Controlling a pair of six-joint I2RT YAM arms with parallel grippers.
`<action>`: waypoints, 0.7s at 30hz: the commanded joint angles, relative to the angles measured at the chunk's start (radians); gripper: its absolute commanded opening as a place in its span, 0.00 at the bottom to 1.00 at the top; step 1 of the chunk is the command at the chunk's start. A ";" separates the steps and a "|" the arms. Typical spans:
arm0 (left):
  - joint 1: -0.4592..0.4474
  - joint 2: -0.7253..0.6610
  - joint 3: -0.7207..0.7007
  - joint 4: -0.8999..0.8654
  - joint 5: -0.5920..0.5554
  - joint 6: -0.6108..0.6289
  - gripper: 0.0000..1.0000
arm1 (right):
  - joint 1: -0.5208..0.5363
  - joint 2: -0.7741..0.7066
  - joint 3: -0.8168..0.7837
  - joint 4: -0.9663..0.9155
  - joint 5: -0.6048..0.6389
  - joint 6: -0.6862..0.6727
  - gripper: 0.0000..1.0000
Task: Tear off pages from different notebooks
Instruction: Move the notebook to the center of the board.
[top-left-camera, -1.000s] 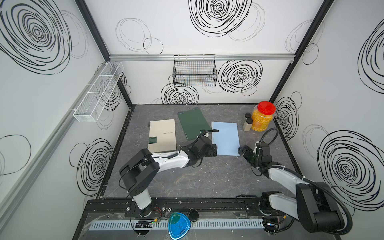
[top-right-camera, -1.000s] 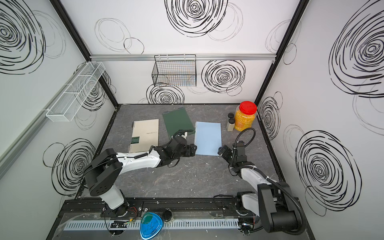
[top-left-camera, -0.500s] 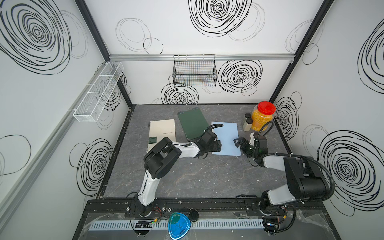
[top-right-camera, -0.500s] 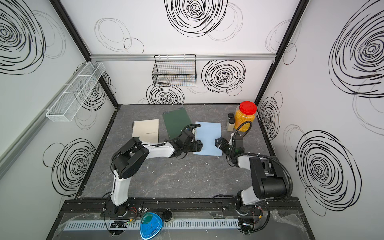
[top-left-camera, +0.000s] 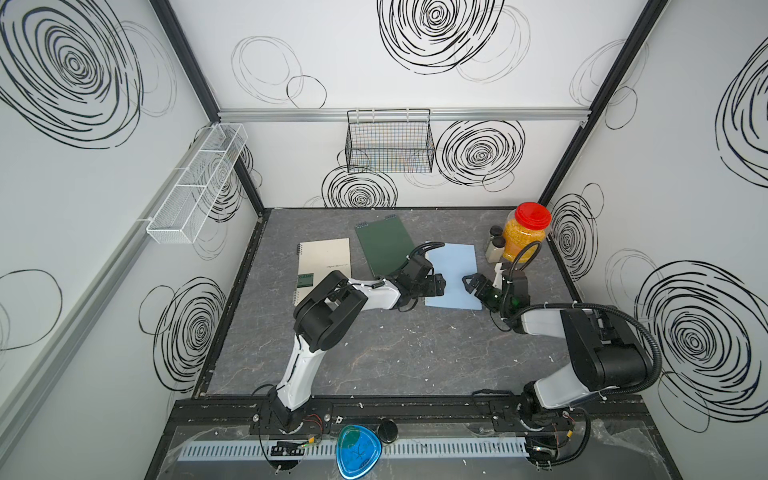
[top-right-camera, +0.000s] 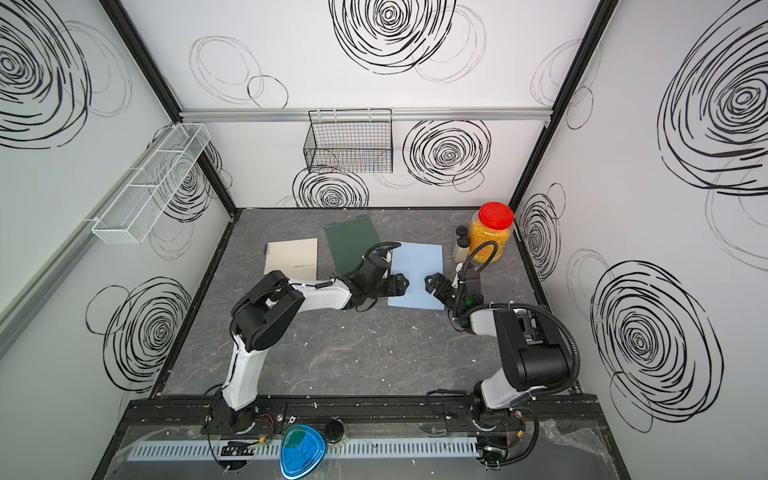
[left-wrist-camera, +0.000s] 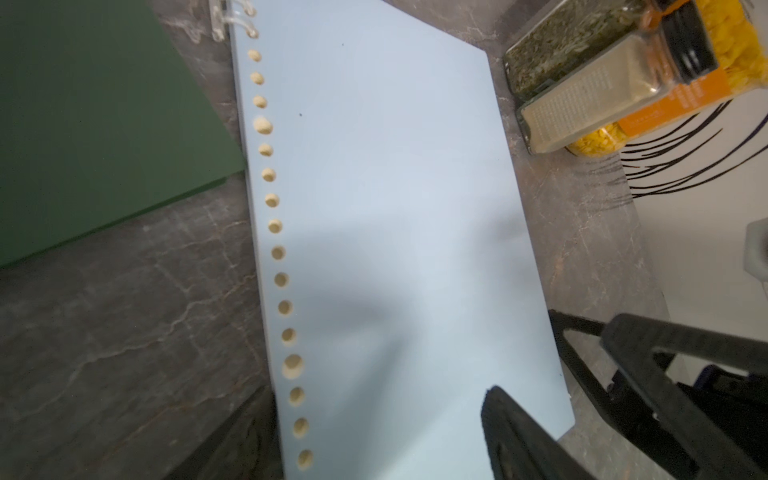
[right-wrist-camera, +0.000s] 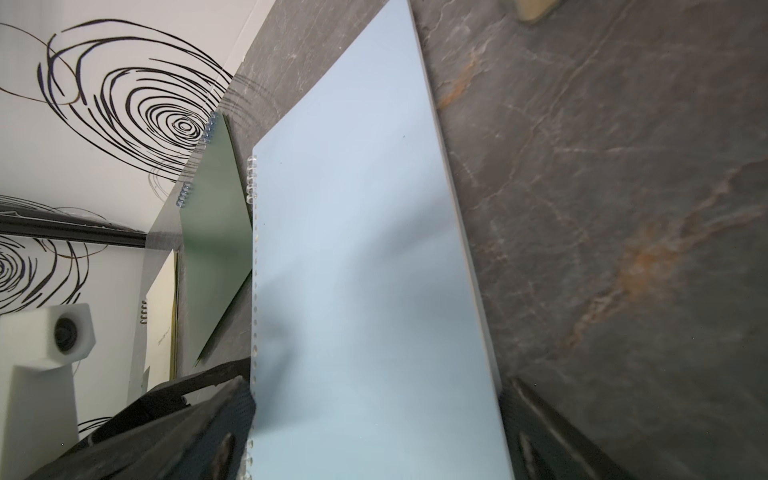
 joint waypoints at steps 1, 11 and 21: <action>-0.021 -0.054 -0.077 0.008 0.046 -0.029 0.81 | 0.070 -0.016 -0.033 -0.131 -0.033 0.055 0.95; -0.086 -0.325 -0.394 0.092 -0.027 -0.048 0.82 | 0.280 -0.187 -0.116 -0.220 0.084 0.164 0.94; -0.217 -0.489 -0.605 0.160 -0.150 -0.125 0.82 | 0.504 -0.343 -0.192 -0.313 0.263 0.284 0.94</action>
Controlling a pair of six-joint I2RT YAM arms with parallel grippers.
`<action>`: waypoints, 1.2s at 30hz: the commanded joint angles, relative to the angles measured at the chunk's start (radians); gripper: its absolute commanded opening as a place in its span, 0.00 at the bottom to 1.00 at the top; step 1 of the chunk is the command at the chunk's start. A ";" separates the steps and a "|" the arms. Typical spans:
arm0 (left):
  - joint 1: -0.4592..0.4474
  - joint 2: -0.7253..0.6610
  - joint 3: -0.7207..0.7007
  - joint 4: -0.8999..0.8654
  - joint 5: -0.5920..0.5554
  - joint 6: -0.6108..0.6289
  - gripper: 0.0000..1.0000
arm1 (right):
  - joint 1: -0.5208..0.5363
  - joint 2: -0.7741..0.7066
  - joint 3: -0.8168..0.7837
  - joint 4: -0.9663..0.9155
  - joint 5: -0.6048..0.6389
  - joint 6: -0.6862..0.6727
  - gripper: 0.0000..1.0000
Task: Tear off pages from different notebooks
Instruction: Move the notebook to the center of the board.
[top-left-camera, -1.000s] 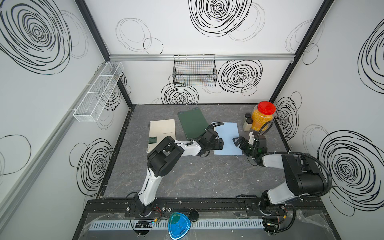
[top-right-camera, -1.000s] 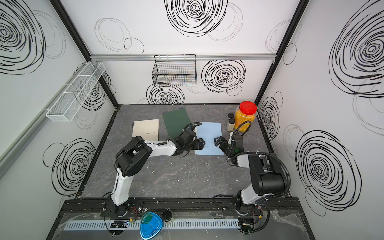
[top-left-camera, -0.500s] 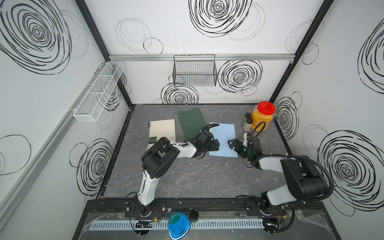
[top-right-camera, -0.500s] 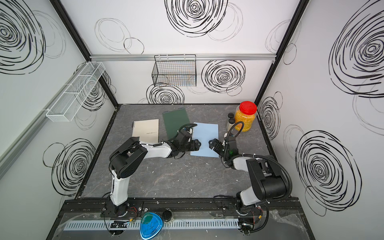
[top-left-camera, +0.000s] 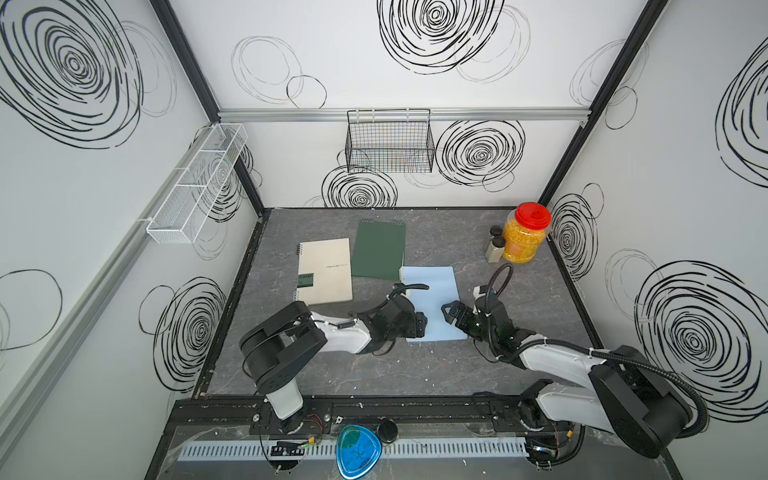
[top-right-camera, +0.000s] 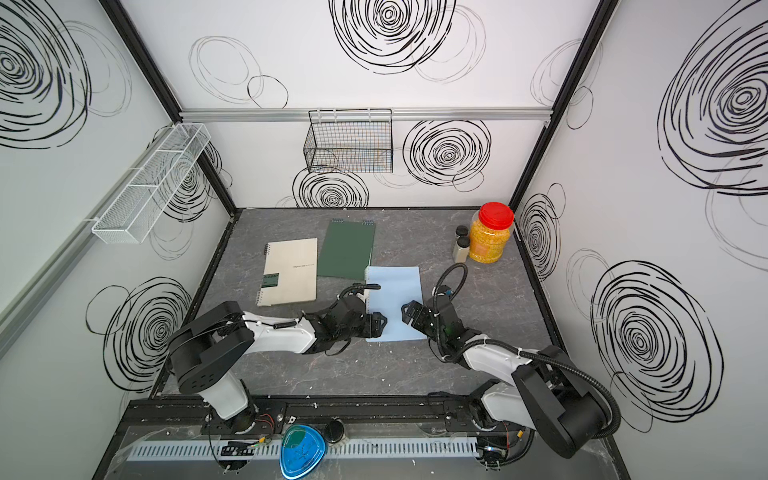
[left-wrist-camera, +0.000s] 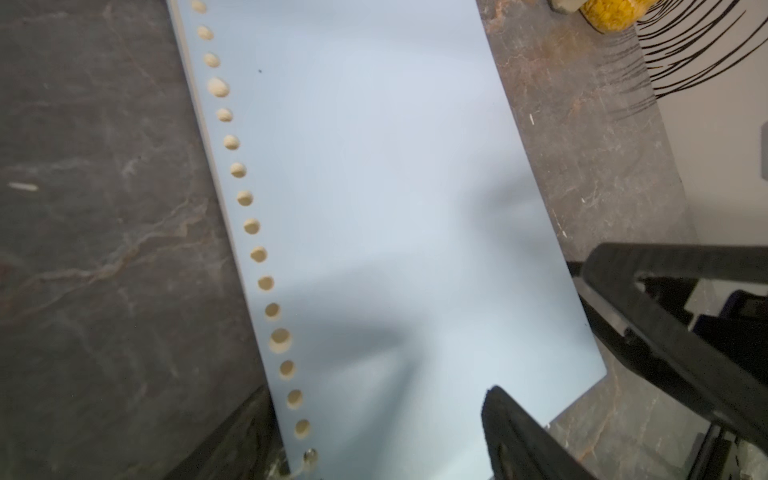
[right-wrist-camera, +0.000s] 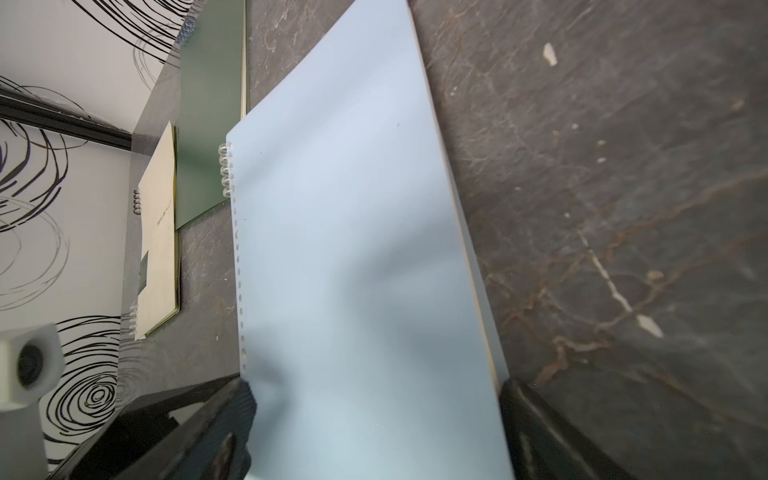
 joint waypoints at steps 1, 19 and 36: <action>-0.064 -0.070 -0.041 0.074 -0.039 -0.047 0.82 | 0.088 -0.032 -0.029 -0.108 0.036 0.095 0.94; -0.131 -0.467 -0.373 0.027 -0.259 -0.133 0.92 | 0.325 -0.058 -0.018 -0.246 0.249 0.216 0.96; -0.044 -0.712 -0.267 -0.228 -0.288 0.043 0.95 | 0.256 -0.066 0.079 -0.315 0.366 0.150 0.93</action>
